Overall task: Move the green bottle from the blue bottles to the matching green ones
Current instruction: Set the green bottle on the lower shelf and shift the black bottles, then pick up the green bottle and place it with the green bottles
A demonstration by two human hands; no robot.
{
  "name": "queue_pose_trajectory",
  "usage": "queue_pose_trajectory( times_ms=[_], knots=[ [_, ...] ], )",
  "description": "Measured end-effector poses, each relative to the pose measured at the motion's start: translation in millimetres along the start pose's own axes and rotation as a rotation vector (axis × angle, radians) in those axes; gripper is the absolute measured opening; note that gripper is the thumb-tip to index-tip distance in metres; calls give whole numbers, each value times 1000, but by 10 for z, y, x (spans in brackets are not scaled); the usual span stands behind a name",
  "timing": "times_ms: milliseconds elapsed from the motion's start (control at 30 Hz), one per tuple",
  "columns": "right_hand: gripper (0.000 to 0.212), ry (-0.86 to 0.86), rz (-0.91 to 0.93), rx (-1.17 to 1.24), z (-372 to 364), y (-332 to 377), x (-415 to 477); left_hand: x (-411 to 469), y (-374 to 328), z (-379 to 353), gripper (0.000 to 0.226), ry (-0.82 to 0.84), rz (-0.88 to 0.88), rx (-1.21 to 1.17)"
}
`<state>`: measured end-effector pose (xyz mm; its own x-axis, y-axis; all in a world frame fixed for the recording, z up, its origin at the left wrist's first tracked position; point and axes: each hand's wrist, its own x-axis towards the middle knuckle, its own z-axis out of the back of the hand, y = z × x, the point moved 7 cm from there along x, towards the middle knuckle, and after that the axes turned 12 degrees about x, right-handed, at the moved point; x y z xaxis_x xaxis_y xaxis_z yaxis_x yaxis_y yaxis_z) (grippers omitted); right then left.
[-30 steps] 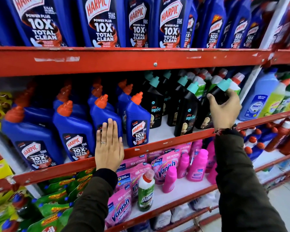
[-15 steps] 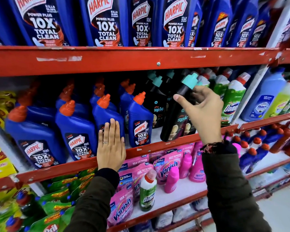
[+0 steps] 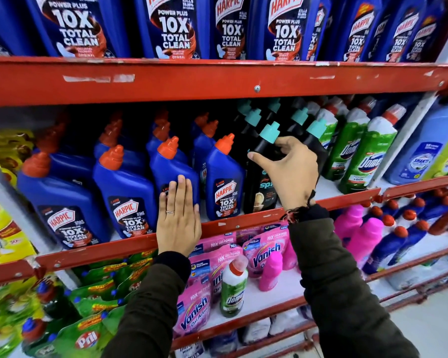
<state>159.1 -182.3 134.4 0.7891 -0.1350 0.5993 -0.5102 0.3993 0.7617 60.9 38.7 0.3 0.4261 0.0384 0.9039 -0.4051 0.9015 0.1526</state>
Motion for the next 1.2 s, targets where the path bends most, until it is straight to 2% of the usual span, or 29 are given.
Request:
queue_pose_trajectory(
  times_ms=[167,267,367,433,500,567,633,700,833,933,1033,1200],
  knots=[
    [72,25,94,105,8,-25,-175,5,-7,-10,79,26,3,49],
    [61,-57,146,186,60,-139,-462,48,6,1,71,36,26,82],
    [52,35,106,279,-37,-483,-984,44,-7,18,68,55,18,101],
    [57,196,-4,288,-195,-816,-1411,25,-21,34,68,49,7,113],
    [70,370,-205,220,-397,-1237,-1851,26,-20,45,72,50,12,127],
    [82,461,-376,167,-551,-1563,-2166,41,-16,54,74,38,16,128],
    [78,503,-444,152,-655,-1740,-2329,48,-11,53,74,46,23,131],
    [63,515,-464,183,-713,-1819,-2401,28,-17,52,73,55,21,147],
    [48,439,-416,211,-611,-1810,-2345,23,-20,66,72,58,15,139],
    [50,334,-382,246,-377,-1647,-2056,30,-6,59,73,48,16,130],
    [58,203,-270,264,-33,-1301,-1595,16,0,28,71,55,23,112],
    [52,26,-114,248,553,-717,-865,-3,13,-33,70,89,42,67]
  ],
)
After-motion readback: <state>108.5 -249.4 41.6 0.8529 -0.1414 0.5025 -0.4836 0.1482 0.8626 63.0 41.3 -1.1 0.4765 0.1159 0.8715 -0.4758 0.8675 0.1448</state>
